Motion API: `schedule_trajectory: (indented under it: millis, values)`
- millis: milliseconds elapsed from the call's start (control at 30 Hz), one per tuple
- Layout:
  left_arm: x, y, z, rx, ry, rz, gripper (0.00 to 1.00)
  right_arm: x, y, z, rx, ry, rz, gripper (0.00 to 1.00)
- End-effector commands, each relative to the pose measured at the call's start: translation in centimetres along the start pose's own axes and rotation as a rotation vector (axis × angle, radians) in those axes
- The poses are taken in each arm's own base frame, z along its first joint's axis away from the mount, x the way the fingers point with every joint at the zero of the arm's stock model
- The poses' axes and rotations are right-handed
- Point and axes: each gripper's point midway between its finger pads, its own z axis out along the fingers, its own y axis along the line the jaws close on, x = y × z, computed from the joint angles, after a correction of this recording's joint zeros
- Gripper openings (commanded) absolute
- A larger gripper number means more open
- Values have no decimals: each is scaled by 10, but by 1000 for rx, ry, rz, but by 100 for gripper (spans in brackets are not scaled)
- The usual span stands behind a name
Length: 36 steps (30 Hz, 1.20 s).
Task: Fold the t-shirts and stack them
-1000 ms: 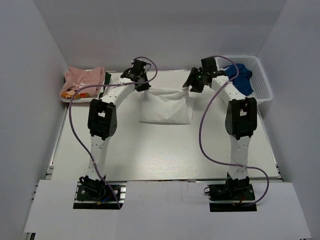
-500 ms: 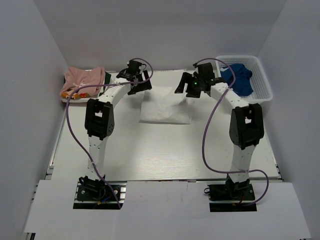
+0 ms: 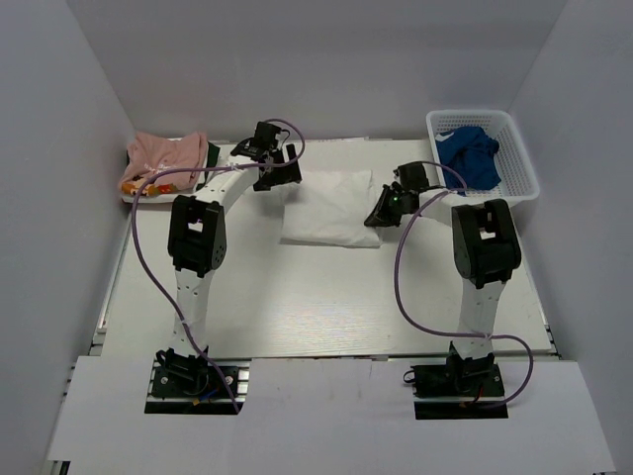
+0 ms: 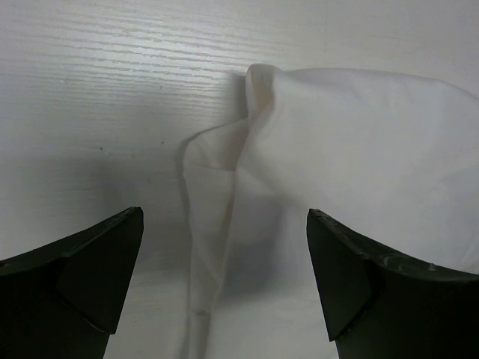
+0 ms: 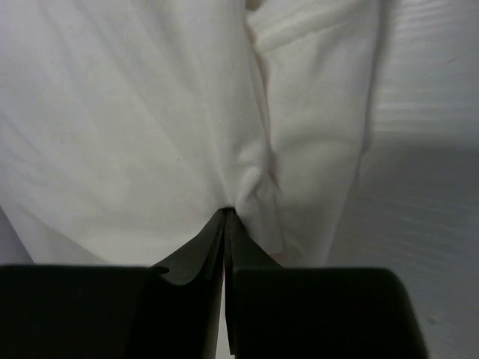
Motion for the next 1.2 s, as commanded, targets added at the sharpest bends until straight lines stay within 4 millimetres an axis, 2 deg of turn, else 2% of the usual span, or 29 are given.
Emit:
schedule_trajectory:
  millis: [0, 67, 100, 133, 200, 267, 300, 367, 400, 433, 500, 533, 600, 700, 733, 800, 833, 867, 967, 1000, 1033, 1067, 1100, 1167]
  values:
    - [13, 0, 2, 24, 44, 35, 100, -2, -38, 9, 110, -22, 23, 5]
    - [15, -5, 2, 30, 47, 51, 100, -3, -33, 9, 103, -22, -7, 6]
    - [25, -2, 6, 28, 76, 51, 100, -4, -32, 8, 98, -24, -20, 9]
    - [26, -3, 6, 37, 81, 60, 100, -6, -29, 7, 89, -29, -31, 14]
    - [31, -7, 9, 47, 77, 88, 100, -17, -13, -8, 47, -64, -108, 26]
    - [31, -6, 13, 46, 80, 98, 100, -31, 7, -30, 24, -128, -185, 46]
    - [32, -8, 13, 54, 84, 98, 100, -37, 17, -41, 13, -158, -214, 51]
    - [38, -5, 22, 47, 100, 98, 100, -43, 22, -52, 24, -192, -261, 63]
    - [38, -5, 22, 47, 100, 98, 100, -49, 33, -66, 8, -227, -285, 65]
    - [45, -7, 26, 63, 123, 97, 100, -52, 33, -71, 19, -242, -289, 67]
    - [48, -2, 31, 64, 137, 88, 100, -61, 27, -81, 70, -290, -289, 82]
    - [46, -5, 31, 83, 131, 97, 96, -67, 20, -84, 122, -318, -282, 83]
    - [57, -12, 35, 99, 146, 130, 94, -78, 15, -86, 171, -337, -285, 85]
    - [62, -24, 37, 181, 155, 139, 90, -83, 9, -78, 225, -316, -290, 90]
    - [66, -29, 39, 212, 169, 138, 88, -80, 0, -66, 240, -287, -284, 90]
    - [68, -30, 43, 220, 173, 138, 82, -87, 1, -63, 247, -281, -278, 90]
    - [67, -34, 42, 242, 169, 138, 80, -86, -12, -54, 286, -271, -271, 90]
    - [68, -37, 46, 262, 166, 139, 77, -89, -13, -51, 291, -271, -273, 90]
    - [68, -48, 46, 328, 173, 139, 67, -89, -15, -35, 283, -241, -288, 90]
    - [67, -49, 48, 329, 170, 140, 66, -82, -10, -25, 233, -203, -291, 90]
    - [66, -50, 51, 330, 168, 140, 66, -89, -3, -23, 213, -215, -305, 90]
    - [69, -48, 50, 325, 179, 138, 66, -83, -14, -9, 226, -178, -293, 90]
    - [69, -48, 50, 325, 180, 138, 66, -83, -8, -6, 196, -165, -296, 90]
    - [73, -44, 52, 310, 186, 137, 66, -82, -8, 4, 169, -153, -303, 87]
